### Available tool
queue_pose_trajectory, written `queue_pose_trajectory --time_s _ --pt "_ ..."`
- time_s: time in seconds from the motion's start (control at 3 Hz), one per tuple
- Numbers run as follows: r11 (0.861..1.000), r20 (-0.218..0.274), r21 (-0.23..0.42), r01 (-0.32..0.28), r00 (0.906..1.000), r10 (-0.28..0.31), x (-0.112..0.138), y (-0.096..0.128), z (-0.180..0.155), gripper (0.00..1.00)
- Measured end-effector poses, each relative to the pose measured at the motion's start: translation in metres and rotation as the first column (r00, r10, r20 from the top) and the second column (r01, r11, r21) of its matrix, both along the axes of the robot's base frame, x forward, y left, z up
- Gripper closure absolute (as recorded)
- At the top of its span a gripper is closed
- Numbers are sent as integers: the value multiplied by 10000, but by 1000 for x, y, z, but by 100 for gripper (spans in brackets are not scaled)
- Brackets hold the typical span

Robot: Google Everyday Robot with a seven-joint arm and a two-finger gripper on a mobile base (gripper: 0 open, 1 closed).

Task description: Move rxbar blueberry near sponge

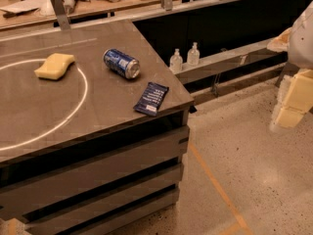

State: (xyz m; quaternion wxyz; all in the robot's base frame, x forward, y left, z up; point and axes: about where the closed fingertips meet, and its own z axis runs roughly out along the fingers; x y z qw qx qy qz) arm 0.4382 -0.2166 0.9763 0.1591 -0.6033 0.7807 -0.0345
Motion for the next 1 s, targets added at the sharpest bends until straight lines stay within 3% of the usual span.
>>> queue_pose_trajectory --time_s 0.33,0.67,1.0 --pt "10000 54 12 -1 10000 1 0 0 1 0" --pt "9982 482 506 -311 9984 286 18 15 1 0" --pt "9885 926 1265 -824 9932 709 52 46 -2 0"
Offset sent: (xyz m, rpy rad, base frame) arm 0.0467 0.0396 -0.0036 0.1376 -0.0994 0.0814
